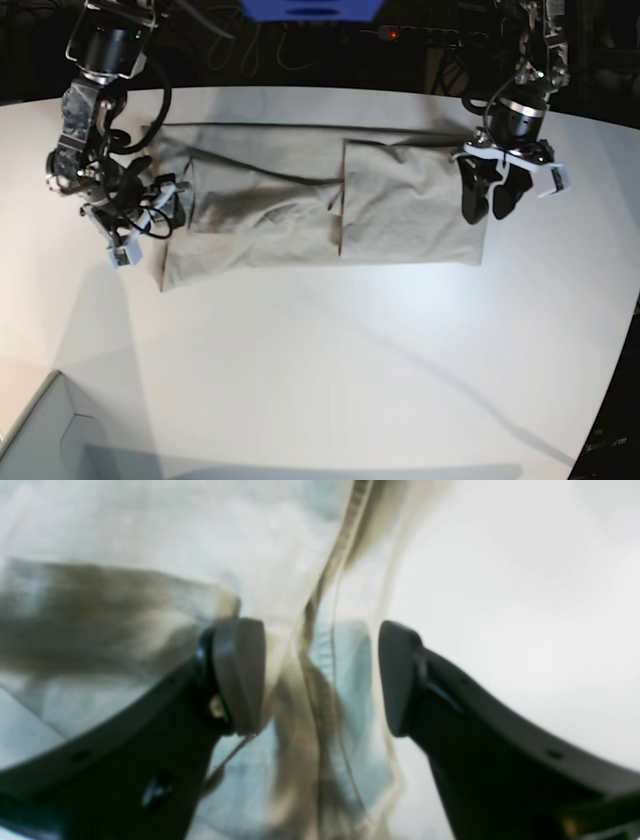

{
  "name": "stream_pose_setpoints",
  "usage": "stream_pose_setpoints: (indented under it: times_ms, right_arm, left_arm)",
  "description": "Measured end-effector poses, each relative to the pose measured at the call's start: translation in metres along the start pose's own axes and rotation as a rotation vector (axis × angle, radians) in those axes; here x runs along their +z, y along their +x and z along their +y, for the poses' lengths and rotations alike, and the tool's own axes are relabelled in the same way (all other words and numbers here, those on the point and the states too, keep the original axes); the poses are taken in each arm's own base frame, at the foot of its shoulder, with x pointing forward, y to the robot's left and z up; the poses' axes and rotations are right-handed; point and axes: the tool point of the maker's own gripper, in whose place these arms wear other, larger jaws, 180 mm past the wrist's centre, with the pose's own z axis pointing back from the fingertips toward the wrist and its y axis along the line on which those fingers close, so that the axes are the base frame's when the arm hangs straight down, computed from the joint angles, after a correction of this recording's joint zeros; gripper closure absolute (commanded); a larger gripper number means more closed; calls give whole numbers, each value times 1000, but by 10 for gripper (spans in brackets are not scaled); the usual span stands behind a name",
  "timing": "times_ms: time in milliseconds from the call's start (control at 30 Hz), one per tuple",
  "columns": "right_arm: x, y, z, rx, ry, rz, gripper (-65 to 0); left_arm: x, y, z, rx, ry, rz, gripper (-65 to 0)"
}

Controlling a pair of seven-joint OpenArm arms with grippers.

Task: Layout the t-shirt on the table in an organized manner, then fold the t-shirt properly
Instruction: 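Hold the shirt end with the right gripper while the left gripper waits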

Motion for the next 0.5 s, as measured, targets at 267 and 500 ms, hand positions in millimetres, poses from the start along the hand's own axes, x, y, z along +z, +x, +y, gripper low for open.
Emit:
stream_pose_setpoints:
  times_ms: [267,500]
  right_arm:
    - [0,0,-1,2,-2,-2,-359]
    - [1,1,-4,7,-6,-1,-359]
  left_arm:
    - [0,0,0,0,1,0,-303]
    - [0,0,0,0,1,1,-303]
